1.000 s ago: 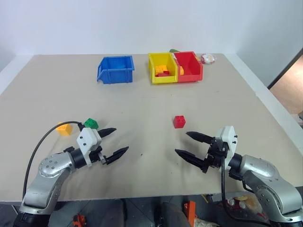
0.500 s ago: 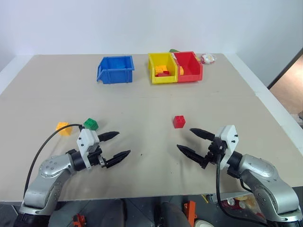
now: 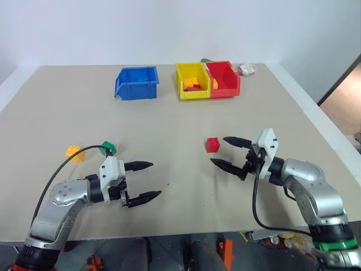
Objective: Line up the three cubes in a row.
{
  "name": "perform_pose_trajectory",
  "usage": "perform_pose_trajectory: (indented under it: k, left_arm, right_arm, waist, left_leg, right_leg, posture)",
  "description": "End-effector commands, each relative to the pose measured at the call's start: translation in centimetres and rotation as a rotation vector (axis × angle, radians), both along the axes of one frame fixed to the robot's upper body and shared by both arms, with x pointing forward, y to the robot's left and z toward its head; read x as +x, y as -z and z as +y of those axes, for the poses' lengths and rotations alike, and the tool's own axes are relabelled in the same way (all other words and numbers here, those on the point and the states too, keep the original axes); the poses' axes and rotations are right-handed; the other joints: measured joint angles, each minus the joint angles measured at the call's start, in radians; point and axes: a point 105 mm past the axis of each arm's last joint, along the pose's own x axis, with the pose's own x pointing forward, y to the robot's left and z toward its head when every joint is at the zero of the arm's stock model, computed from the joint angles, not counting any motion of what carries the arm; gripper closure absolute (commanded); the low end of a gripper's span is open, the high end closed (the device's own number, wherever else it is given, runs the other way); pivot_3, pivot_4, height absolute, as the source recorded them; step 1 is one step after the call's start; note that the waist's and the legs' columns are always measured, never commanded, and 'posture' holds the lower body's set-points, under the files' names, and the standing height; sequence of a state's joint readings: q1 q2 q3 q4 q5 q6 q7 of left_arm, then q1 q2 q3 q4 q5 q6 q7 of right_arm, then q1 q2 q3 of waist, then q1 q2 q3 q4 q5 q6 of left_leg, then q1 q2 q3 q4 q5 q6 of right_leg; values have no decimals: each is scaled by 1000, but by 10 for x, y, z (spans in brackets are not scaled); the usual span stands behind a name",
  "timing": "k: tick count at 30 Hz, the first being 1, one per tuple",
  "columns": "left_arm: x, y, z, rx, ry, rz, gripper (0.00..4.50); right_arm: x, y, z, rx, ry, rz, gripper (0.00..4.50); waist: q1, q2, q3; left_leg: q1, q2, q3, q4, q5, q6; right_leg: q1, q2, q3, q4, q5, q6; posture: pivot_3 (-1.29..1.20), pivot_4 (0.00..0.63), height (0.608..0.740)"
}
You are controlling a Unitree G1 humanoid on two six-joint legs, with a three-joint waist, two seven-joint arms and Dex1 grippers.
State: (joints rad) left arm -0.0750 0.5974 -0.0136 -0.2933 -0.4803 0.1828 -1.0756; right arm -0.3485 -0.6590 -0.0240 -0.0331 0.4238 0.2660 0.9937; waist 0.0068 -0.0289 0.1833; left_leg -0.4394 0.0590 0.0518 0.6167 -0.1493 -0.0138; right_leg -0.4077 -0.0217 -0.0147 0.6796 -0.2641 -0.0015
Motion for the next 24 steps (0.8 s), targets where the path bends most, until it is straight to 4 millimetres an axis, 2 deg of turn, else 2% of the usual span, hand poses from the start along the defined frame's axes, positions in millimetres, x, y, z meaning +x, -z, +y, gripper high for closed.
perform_pose_trajectory:
  k: [1, 5, 7, 14, 24]
  left_arm:
    - [-2, -9, -3, -7, 21, -32, 43]
    - [-5, -12, -2, -18, 11, -17, 43]
    - [-6, -12, 0, -18, 7, -11, 43]
    - [-13, -12, 1, -3, 17, 12, 43]
    - [-14, -15, 2, 2, -8, 5, 43]
  right_arm:
    - [15, 0, -1, -76, -79, -29, 0]
    - [42, -6, 0, -116, -121, -39, 0]
    - [48, -8, 1, -126, -141, -47, 0]
    - [59, -11, 15, -163, -243, -47, 0]
    - [66, 8, 18, -229, -274, 3, 0]
  waist:
    - [-2, 0, 0]
    - [-5, 0, 0]
    - [-5, 0, 0]
    - [-5, 0, 0]
    - [-5, 0, 0]
  left_leg:
    - [1, 0, 1, 0, -1, 0]
    - [0, 1, 2, 0, -1, 1]
    - [0, 2, 3, 0, -1, 1]
    - [1, 4, 3, 0, -1, 1]
    - [1, 5, 5, 0, -1, 1]
  right_leg:
    - [0, 1, 1, 0, 0, 1]
    - [-1, 3, 3, 0, 3, 4]
    - [-2, 4, 4, 0, 4, 3]
    - [-2, 6, 4, 0, 3, 2]
    - [-2, 5, 6, 0, 4, 1]
  posture:
    - [0, 150, 740]
    - [0, 150, 740]
    - [0, 150, 740]
    - [0, 150, 740]
    - [0, 150, 740]
